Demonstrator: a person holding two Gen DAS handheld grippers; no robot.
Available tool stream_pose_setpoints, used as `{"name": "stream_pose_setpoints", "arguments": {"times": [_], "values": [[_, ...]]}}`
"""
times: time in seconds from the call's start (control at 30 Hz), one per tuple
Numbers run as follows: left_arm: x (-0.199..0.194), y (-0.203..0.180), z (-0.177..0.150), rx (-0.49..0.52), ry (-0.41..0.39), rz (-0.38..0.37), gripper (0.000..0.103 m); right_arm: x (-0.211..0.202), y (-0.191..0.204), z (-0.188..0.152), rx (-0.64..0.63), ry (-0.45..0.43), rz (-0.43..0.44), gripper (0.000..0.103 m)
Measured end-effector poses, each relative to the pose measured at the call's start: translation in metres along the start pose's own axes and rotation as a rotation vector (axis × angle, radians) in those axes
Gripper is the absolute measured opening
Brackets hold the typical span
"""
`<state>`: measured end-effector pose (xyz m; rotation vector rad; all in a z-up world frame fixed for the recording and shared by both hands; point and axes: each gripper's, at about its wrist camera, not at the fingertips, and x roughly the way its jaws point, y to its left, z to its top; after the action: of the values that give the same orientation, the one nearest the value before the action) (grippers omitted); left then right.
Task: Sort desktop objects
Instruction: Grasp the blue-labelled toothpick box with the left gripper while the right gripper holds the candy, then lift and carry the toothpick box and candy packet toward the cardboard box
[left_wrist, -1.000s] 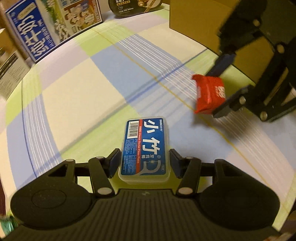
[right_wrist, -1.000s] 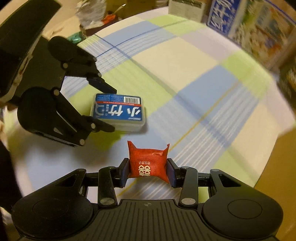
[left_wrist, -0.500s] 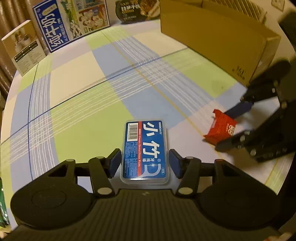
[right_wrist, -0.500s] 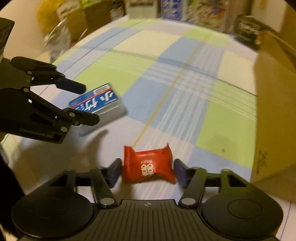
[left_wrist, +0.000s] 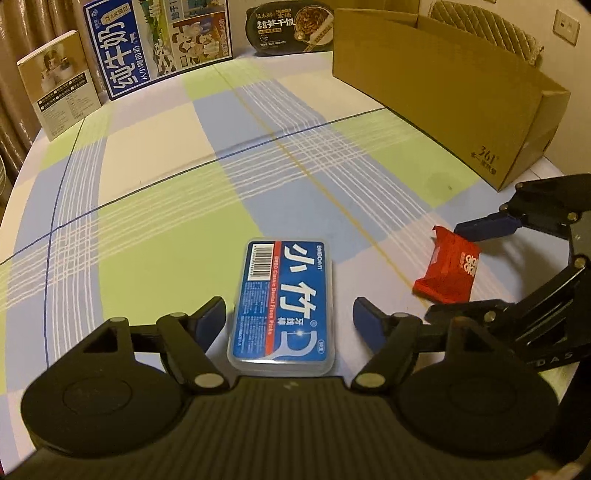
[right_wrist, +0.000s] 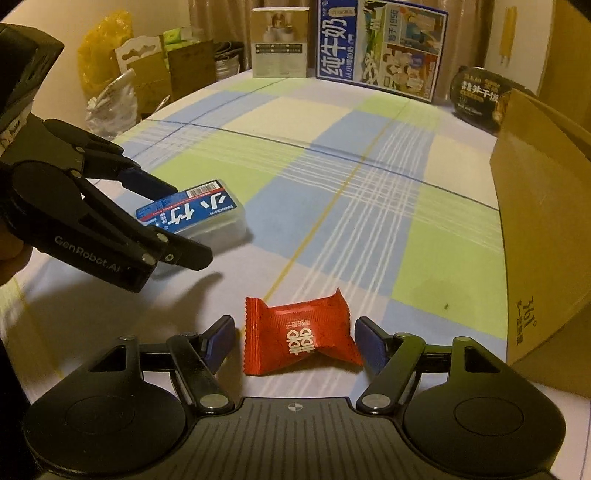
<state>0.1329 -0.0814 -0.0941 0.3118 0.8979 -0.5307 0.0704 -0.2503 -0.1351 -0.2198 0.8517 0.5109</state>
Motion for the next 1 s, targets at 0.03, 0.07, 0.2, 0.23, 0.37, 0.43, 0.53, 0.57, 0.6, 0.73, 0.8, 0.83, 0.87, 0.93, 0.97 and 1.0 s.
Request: {"name": "stream_pose_setpoints", "arguments": {"times": [0.03,0.07,0.2,0.23,0.37,0.43,0.53,0.57,0.6,0.73,0.8,0.83,0.87,0.93,0.97,1.0], "values": [[0.001,0.0,0.001,-0.003,-0.004,-0.001,0.072,-0.004,0.0,-0.001,0.005,-0.002,-0.003,0.069],[0.001,0.0,0.002,-0.009,-0.011,-0.002,0.072,-0.006,-0.001,-0.002,0.011,-0.003,-0.002,0.069],[0.004,-0.001,0.003,-0.013,-0.012,0.001,0.072,-0.008,-0.004,-0.004,0.029,-0.011,-0.008,0.069],[0.005,-0.001,0.003,-0.013,-0.01,0.0,0.072,-0.009,-0.003,-0.004,0.025,-0.011,-0.008,0.068],[0.006,-0.001,0.004,-0.024,-0.001,-0.012,0.069,-0.01,-0.001,-0.003,0.017,-0.018,-0.006,0.059],[0.007,-0.001,0.005,-0.025,0.004,-0.003,0.062,-0.011,0.001,-0.003,0.01,-0.02,-0.005,0.057],[0.01,-0.002,0.003,-0.013,0.025,0.009,0.053,-0.012,0.002,-0.003,0.006,-0.02,-0.005,0.054],[0.011,-0.003,0.002,-0.009,0.028,0.012,0.052,-0.013,0.003,-0.003,0.005,-0.021,-0.005,0.051],[0.011,-0.003,0.003,-0.011,0.028,0.011,0.052,-0.013,0.004,-0.003,0.005,-0.023,-0.006,0.045],[0.011,-0.005,0.003,-0.013,0.031,0.013,0.052,-0.014,0.001,-0.003,0.044,-0.034,0.0,0.042],[0.01,-0.006,0.003,-0.016,0.025,0.009,0.052,-0.015,0.0,-0.002,0.061,-0.037,0.003,0.041],[0.009,-0.006,0.003,-0.018,0.021,0.008,0.052,-0.016,0.0,-0.002,0.064,-0.04,0.002,0.041],[0.009,-0.006,0.003,-0.018,0.017,0.008,0.052,-0.017,0.0,-0.002,0.064,-0.045,-0.001,0.041],[0.007,-0.006,0.003,-0.024,0.011,0.009,0.052,-0.019,0.0,-0.002,0.069,-0.057,-0.006,0.041],[0.007,-0.006,0.004,-0.027,0.01,0.01,0.052,-0.019,0.0,-0.002,0.071,-0.062,-0.007,0.041],[0.006,-0.006,0.004,-0.029,0.009,0.011,0.052,-0.02,0.0,-0.002,0.074,-0.067,-0.012,0.041]]}}
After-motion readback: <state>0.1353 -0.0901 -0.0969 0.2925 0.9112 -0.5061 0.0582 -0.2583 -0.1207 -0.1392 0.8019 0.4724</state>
